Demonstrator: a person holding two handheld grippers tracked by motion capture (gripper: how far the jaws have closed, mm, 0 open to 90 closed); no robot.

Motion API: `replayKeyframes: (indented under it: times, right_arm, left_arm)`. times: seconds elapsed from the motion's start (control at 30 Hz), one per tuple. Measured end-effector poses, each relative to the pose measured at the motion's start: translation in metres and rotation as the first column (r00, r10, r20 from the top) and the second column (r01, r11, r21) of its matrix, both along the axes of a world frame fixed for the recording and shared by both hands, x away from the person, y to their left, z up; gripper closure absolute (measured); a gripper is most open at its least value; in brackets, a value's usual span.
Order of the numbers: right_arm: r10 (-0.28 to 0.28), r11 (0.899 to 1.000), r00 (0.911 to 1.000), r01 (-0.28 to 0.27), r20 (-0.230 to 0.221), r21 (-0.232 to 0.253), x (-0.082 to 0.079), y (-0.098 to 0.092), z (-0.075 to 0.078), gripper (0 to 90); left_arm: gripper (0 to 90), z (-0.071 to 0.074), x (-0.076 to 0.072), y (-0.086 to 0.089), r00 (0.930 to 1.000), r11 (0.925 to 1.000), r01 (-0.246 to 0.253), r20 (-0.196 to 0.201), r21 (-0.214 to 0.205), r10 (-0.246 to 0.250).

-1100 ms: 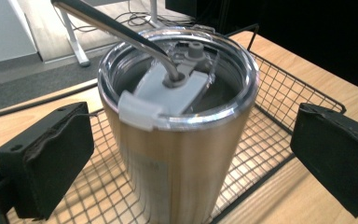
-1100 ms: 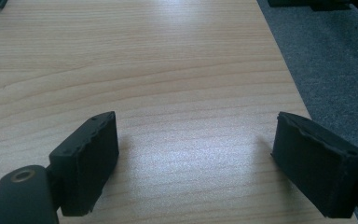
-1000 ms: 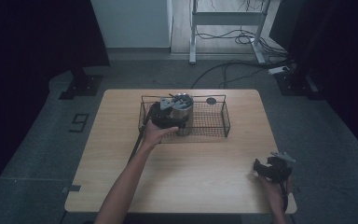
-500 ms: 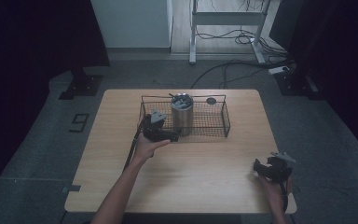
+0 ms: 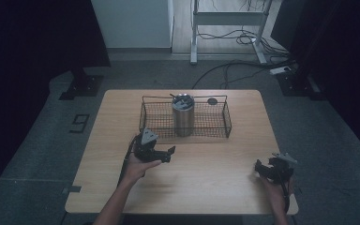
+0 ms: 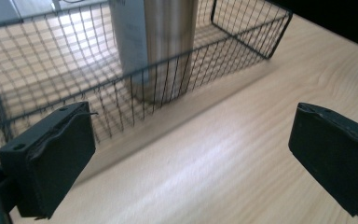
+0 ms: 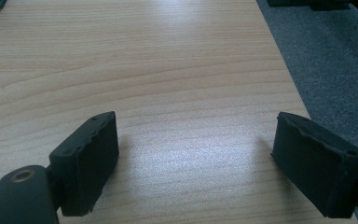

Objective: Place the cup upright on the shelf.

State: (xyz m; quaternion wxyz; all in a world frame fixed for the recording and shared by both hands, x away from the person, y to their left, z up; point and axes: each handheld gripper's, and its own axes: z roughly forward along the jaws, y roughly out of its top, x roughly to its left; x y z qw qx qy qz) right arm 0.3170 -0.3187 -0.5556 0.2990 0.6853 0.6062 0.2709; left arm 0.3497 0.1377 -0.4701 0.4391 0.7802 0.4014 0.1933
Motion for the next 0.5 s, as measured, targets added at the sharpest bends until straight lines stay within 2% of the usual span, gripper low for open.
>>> replayKeyframes:
  times: [0.3, 0.43, 0.5]
  right_arm:
    - [-0.001, 1.0, 1.0, 0.001, 0.0, 0.001, 0.0, 0.0, 0.0, 14.2]
    - [0.0, 1.0, 1.0, 0.0, 0.0, 0.0, 0.0, 0.0, 0.0, 14.2]
    - [-0.001, 1.0, 1.0, 0.001, 0.0, 0.001, 0.0, 0.0, 0.0, 14.2]
  left_arm:
    - [1.6, -0.015, -0.029, 0.022, 0.9994, 0.999, -0.029, -0.02, -0.034, 0.028]
    - [1.6, -0.023, -0.042, 0.031, 0.9992, 0.999, -0.04, -0.007, -0.022, 0.039]
    - [1.6, -0.027, -0.046, 0.035, 0.9992, 0.999, -0.039, -0.013, -0.024, 0.038]
